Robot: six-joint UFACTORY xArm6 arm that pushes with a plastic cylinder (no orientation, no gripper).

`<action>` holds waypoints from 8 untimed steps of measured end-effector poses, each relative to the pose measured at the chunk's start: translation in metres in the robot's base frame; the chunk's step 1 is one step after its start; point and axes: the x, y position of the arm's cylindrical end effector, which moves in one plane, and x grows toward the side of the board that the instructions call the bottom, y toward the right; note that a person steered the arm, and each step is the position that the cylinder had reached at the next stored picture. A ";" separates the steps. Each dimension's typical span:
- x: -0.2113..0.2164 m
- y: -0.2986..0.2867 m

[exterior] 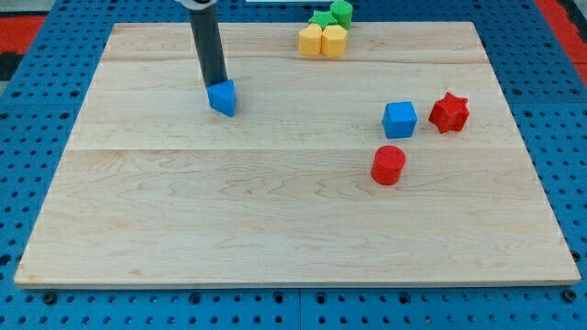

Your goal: Push the blue triangle to the center of the board

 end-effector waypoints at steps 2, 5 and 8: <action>0.052 0.012; 0.130 0.038; 0.125 0.047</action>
